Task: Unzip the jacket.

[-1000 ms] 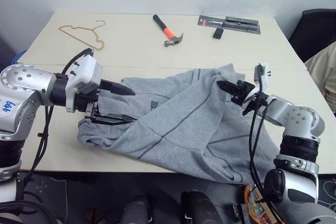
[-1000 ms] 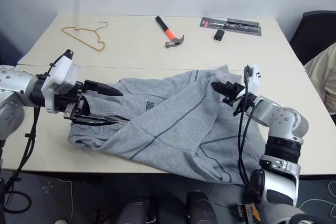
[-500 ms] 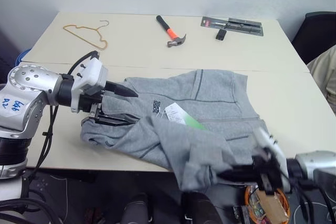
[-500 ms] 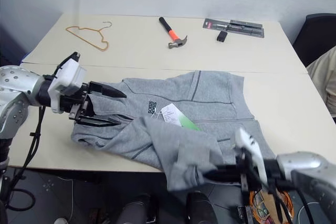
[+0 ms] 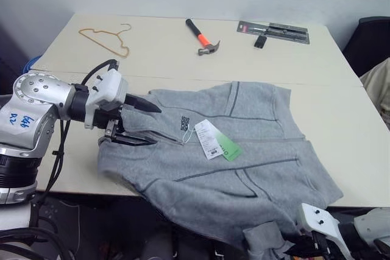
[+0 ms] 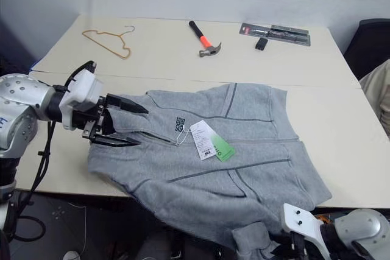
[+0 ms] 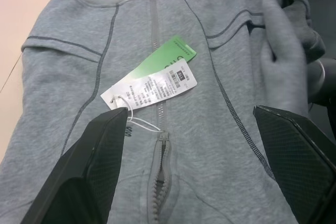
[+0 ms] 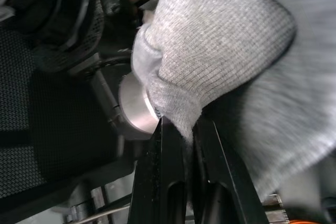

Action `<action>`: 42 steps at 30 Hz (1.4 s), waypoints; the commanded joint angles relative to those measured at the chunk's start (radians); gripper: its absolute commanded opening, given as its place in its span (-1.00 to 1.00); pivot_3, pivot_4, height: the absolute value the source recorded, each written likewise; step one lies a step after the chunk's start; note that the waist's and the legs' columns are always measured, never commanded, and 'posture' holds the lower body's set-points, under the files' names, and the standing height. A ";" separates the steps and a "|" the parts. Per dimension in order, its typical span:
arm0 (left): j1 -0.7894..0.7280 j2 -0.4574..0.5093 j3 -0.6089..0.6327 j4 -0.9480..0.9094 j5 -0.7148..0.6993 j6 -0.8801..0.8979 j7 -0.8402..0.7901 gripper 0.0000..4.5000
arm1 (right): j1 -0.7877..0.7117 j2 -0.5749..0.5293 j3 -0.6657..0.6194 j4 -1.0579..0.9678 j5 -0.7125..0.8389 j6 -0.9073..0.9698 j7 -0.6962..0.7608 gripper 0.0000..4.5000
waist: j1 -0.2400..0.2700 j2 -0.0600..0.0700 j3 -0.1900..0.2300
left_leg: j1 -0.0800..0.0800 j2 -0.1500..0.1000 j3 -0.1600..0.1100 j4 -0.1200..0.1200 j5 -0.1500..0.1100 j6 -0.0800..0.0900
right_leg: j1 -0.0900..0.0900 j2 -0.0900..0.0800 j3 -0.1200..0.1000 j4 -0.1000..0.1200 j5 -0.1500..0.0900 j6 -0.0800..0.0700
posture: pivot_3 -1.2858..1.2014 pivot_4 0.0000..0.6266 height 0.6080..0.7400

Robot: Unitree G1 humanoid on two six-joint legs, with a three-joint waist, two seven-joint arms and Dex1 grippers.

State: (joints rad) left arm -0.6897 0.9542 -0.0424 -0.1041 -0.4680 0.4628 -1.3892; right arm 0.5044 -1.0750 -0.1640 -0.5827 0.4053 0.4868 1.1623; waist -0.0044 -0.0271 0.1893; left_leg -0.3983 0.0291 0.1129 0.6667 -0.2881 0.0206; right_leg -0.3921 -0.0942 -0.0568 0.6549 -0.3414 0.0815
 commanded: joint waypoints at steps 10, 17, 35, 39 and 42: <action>0.019 -0.002 -0.023 0.062 0.090 -0.127 -0.014 0.78 | -0.220 -0.024 -0.336 -0.134 0.575 0.260 0.080 0.15 | 0.004 0.000 0.000 | 0.000 0.000 -0.001 0.000 0.000 0.001 | 0.001 -0.001 -0.001 0.000 0.000 0.000 | 0.03 -0.52 1.00; -0.011 -0.026 -0.037 0.119 0.117 -0.163 -0.020 0.78 | -0.739 0.083 -0.129 0.074 0.640 0.376 -0.290 0.15 | -0.003 -0.002 0.000 | 0.000 0.000 -0.002 0.000 -0.001 0.001 | 0.001 -0.001 -0.001 0.000 0.000 -0.001 | 0.03 -0.52 1.00; -0.057 -0.090 -0.077 0.168 0.167 -0.209 -0.029 0.78 | -1.203 0.578 0.222 0.491 0.430 0.676 -0.717 0.83 | -0.001 -0.001 0.000 | -0.008 0.000 -0.001 0.001 0.001 0.001 | -0.006 -0.002 -0.004 0.006 -0.001 -0.002 | 0.03 -0.52 1.00; -0.040 -0.092 -0.077 0.151 0.168 -0.213 -0.023 0.78 | -1.224 0.591 0.216 0.549 0.386 0.678 -0.712 0.83 | -0.003 -0.001 0.000 | -0.008 0.000 -0.001 0.001 0.001 0.001 | -0.006 -0.002 -0.004 0.006 -0.001 -0.002 | 0.03 -0.52 1.00; -0.029 -0.090 -0.080 0.142 0.173 -0.220 -0.020 0.78 | -1.226 0.594 0.212 0.558 0.370 0.685 -0.698 0.83 | -0.004 -0.001 0.000 | -0.008 0.000 -0.001 0.000 0.001 0.001 | -0.006 -0.002 -0.004 0.006 -0.001 -0.002 | 0.03 -0.52 1.00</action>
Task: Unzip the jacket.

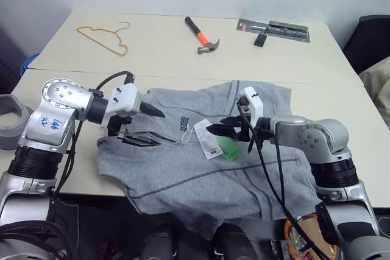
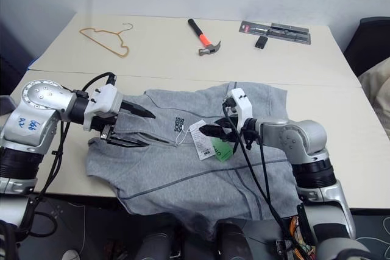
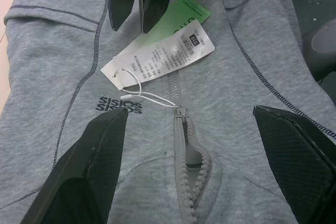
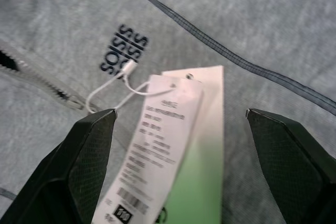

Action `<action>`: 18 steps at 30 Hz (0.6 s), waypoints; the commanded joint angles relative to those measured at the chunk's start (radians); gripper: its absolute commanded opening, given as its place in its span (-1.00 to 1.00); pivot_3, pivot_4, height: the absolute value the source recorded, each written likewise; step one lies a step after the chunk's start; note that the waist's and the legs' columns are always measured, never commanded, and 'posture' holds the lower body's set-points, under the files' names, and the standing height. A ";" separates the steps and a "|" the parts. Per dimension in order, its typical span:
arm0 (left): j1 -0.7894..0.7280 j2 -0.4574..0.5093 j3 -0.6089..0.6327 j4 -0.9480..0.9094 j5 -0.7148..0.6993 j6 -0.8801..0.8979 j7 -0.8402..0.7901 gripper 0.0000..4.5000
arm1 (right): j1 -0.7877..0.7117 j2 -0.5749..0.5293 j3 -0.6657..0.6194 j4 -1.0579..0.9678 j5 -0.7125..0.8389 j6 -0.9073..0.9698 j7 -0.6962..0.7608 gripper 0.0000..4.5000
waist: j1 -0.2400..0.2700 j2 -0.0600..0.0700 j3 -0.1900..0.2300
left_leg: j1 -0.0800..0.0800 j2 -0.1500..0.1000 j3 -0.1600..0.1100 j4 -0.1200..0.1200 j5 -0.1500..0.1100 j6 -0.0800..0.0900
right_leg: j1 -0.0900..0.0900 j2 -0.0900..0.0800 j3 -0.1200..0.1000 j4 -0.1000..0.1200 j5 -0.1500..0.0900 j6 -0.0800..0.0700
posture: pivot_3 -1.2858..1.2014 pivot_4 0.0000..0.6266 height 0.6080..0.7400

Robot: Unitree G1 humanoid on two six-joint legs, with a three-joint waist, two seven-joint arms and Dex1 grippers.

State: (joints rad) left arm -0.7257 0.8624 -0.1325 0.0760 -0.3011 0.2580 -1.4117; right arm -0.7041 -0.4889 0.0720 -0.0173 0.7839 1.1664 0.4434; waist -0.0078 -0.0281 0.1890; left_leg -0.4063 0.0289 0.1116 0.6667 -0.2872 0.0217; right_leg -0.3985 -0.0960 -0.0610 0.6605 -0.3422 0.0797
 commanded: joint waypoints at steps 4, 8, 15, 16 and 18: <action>0.009 0.000 0.011 -0.042 0.008 -0.014 0.007 0.78 | -0.006 -0.043 0.051 -0.031 -0.129 -0.105 0.061 0.83 | -0.006 0.000 0.000 | 0.000 0.000 0.000 0.000 0.000 0.000 | 0.000 0.000 0.000 0.000 0.000 0.000 | 0.03 -0.52 1.00; 0.018 -0.003 0.009 -0.056 0.010 -0.012 0.012 0.78 | 0.053 -0.167 0.156 -0.263 -0.236 -0.216 0.152 0.83 | -0.010 0.001 0.000 | 0.000 -0.001 0.000 -0.001 0.000 0.000 | 0.000 0.000 0.000 -0.001 0.000 0.000 | 0.03 -0.52 1.00; 0.015 -0.025 -0.009 -0.043 0.025 -0.023 0.009 0.78 | 0.229 -0.187 0.215 -0.480 -0.355 -0.267 0.098 0.83 | -0.020 0.000 0.000 | 0.000 0.000 0.000 -0.001 0.000 0.000 | 0.000 0.000 0.000 -0.001 0.000 0.000 | 0.03 -0.52 1.00; 0.009 -0.027 -0.010 -0.035 0.028 -0.027 0.004 0.78 | 0.229 -0.171 0.205 -0.470 -0.361 -0.266 0.086 0.83 | -0.022 0.000 0.000 | 0.000 0.000 0.000 0.000 0.000 0.000 | 0.000 0.000 0.000 -0.001 0.000 0.000 | 0.03 -0.52 1.00; -0.008 -0.032 -0.016 -0.016 0.036 -0.037 -0.005 0.78 | 0.225 -0.214 0.259 -0.459 -0.486 -0.384 0.096 0.83 | -0.021 0.000 0.000 | 0.001 0.000 0.000 0.000 0.000 0.000 | 0.000 0.000 0.001 -0.001 0.000 0.000 | 0.03 -0.52 1.00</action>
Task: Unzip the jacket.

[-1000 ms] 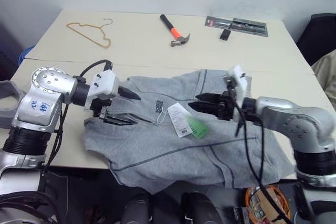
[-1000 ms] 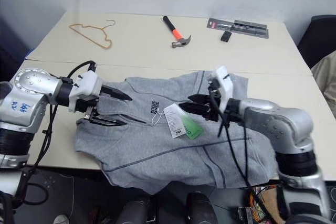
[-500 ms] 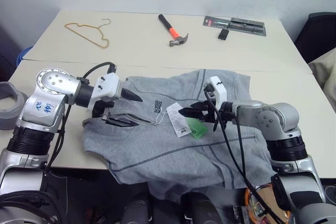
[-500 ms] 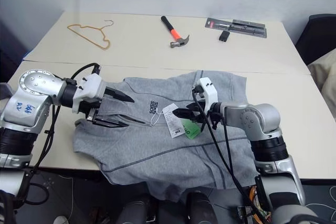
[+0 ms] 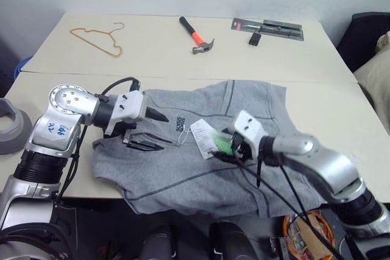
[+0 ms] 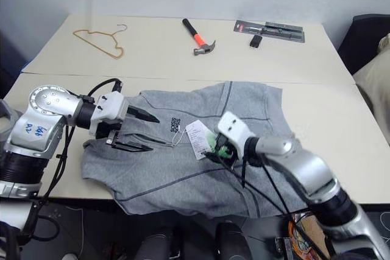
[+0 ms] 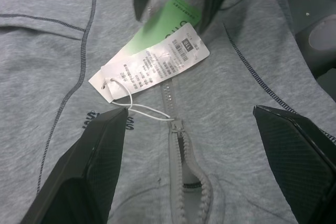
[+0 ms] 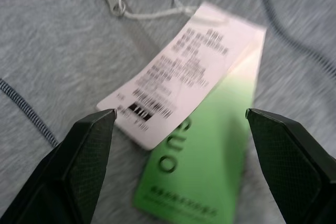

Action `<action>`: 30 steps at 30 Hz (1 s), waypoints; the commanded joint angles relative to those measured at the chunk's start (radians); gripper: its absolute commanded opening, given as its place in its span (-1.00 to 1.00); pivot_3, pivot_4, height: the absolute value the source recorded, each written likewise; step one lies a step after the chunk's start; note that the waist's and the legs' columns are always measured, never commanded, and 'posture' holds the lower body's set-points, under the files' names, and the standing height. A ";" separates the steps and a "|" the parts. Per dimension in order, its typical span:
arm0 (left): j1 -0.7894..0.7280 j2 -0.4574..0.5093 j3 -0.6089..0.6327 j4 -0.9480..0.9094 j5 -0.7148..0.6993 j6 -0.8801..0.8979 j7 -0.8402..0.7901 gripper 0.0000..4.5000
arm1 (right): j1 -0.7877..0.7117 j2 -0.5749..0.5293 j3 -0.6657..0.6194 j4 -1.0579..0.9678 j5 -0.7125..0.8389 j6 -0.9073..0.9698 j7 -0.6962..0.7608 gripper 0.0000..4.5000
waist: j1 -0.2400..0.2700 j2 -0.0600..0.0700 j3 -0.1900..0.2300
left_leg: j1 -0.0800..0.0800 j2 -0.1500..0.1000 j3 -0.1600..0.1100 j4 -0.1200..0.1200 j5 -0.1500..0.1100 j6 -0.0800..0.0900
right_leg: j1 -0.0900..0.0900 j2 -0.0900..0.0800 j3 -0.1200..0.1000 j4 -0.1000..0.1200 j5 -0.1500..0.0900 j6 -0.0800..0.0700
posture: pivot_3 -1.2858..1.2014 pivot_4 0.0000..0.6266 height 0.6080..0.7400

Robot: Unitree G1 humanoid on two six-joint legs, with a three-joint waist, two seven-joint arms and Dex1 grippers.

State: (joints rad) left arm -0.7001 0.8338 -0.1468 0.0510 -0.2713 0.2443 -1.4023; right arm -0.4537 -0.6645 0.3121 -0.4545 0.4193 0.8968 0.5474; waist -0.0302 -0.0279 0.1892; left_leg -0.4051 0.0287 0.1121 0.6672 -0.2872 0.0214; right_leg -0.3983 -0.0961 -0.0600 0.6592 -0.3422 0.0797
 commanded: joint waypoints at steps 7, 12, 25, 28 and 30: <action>-0.053 -0.015 -0.012 0.037 0.014 -0.040 -0.028 0.78 | 0.111 -0.156 0.124 -0.066 -0.426 -0.522 0.045 0.83 | 0.008 0.000 0.000 | -0.001 0.000 -0.001 -0.002 0.000 0.000 | 0.000 0.000 -0.001 0.000 0.000 0.000 | 0.03 -0.52 1.00; -0.072 -0.019 -0.021 0.064 0.023 -0.054 -0.045 0.78 | 0.166 -0.172 0.105 -0.019 -0.597 -0.709 0.002 0.83 | 0.003 0.000 0.000 | 0.000 -0.001 0.000 0.002 0.000 0.000 | 0.000 0.000 0.000 -0.001 0.001 0.001 | 0.03 -0.52 1.00; -0.086 -0.023 -0.016 0.073 0.032 -0.056 -0.051 0.78 | 0.170 -0.052 0.090 0.144 -0.788 -0.890 -0.045 0.83 | 0.004 0.000 0.000 | 0.001 0.000 0.000 0.001 0.001 -0.001 | 0.000 0.001 0.000 0.000 0.000 0.000 | 0.03 -0.52 1.00; -0.084 -0.018 -0.011 0.072 0.033 -0.057 -0.051 0.78 | 0.197 -0.040 0.084 0.114 -0.761 -0.906 -0.008 0.83 | 0.004 0.000 0.000 | 0.001 0.000 0.000 0.001 0.001 -0.001 | 0.000 0.001 0.000 0.000 0.000 0.000 | 0.03 -0.52 1.00; -0.083 -0.015 -0.008 0.072 0.033 -0.057 -0.051 0.78 | 0.215 -0.043 0.090 0.091 -0.758 -0.925 0.021 0.83 | 0.004 0.000 0.000 | 0.001 0.000 0.000 0.001 0.001 -0.001 | 0.001 0.001 0.000 0.000 0.000 0.000 | 0.03 -0.52 1.00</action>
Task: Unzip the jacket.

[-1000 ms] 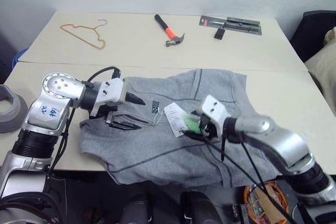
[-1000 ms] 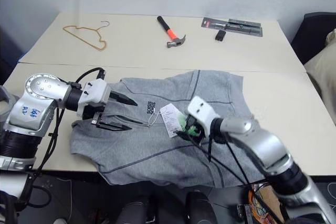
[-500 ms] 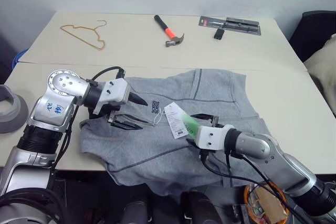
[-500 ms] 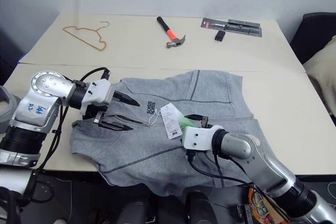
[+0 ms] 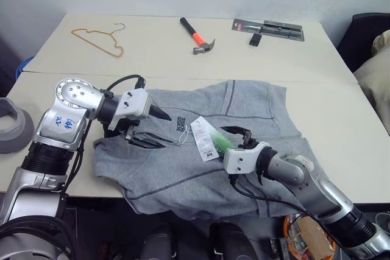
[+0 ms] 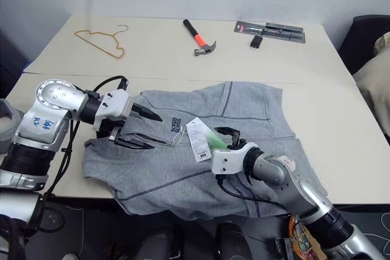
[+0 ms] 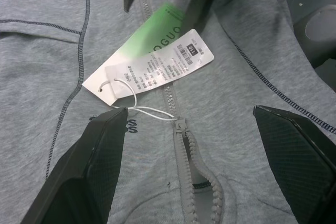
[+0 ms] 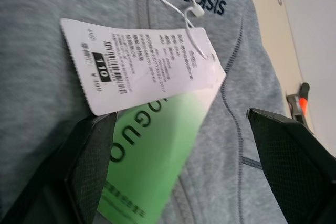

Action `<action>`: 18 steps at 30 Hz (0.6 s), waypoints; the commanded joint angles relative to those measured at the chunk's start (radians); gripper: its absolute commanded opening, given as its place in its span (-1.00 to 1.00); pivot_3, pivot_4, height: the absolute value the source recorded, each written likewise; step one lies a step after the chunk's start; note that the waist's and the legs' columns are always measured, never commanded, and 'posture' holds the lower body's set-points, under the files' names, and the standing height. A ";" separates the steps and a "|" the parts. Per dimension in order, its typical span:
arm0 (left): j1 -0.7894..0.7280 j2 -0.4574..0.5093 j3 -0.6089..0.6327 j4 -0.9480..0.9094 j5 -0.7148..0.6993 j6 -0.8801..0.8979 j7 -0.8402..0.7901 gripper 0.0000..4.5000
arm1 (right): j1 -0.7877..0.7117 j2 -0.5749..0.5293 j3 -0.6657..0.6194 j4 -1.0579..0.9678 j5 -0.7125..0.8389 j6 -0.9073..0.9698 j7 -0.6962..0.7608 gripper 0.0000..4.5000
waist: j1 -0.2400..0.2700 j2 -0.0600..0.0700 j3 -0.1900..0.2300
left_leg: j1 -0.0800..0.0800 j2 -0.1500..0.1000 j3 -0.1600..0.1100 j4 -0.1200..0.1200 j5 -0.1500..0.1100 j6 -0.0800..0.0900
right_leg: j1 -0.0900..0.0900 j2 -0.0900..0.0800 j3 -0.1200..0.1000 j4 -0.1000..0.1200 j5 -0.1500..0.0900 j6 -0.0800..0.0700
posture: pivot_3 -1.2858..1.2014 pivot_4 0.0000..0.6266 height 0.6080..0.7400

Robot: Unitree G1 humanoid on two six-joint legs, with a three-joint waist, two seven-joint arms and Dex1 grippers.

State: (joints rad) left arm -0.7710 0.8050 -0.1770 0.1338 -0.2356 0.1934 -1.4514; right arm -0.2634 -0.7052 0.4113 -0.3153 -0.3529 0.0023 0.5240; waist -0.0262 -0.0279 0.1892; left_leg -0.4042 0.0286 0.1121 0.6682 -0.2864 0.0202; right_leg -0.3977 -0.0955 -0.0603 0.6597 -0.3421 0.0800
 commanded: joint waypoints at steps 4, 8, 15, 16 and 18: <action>-0.006 0.017 0.026 -0.020 -0.005 -0.001 -0.003 0.78 | 0.036 0.005 -0.015 -0.052 -0.038 -0.069 0.035 0.83 | 0.000 0.000 0.000 | 0.000 0.000 -0.001 0.000 0.000 0.000 | 0.001 0.000 -0.001 0.000 0.000 0.000 | 0.03 -0.52 1.00; 0.001 0.022 0.026 -0.035 -0.011 0.013 -0.008 0.78 | 0.059 -0.015 -0.023 -0.056 -0.090 -0.134 0.031 0.83 | 0.000 0.000 0.000 | 0.000 0.000 -0.001 0.000 0.000 0.000 | 0.001 0.000 -0.001 0.000 0.000 0.000 | 0.03 -0.52 1.00; -0.022 0.012 0.015 -0.023 -0.004 0.022 -0.016 0.78 | -0.009 0.131 -0.003 0.055 -0.161 -0.110 -0.026 0.83 | -0.002 0.000 0.000 | 0.001 0.000 -0.001 0.000 0.000 0.000 | 0.001 0.001 -0.001 0.000 0.000 0.000 | 0.03 -0.52 1.00; -0.025 0.009 0.013 -0.020 -0.003 0.021 -0.016 0.78 | -0.025 0.157 -0.003 0.077 -0.163 -0.106 -0.032 0.83 | -0.002 0.000 0.000 | 0.001 0.000 -0.001 0.000 0.000 -0.001 | 0.001 0.001 0.000 0.000 0.000 0.000 | 0.03 -0.52 1.00; -0.029 0.005 0.011 -0.014 0.000 0.018 -0.016 0.78 | -0.048 0.191 -0.001 0.107 -0.171 -0.106 -0.040 0.83 | -0.001 0.000 0.000 | 0.001 0.000 -0.001 0.000 0.000 -0.001 | 0.001 0.001 -0.001 0.001 0.000 0.000 | 0.03 -0.52 1.00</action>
State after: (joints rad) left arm -0.7768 0.8054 -0.1761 0.1302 -0.2344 0.2168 -1.4653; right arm -0.3027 -0.5267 0.4105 -0.2141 -0.5139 -0.1031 0.5032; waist -0.0276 -0.0280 0.1891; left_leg -0.4034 0.0286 0.1116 0.6685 -0.2860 0.0195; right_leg -0.3969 -0.0949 -0.0608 0.6610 -0.3421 0.0799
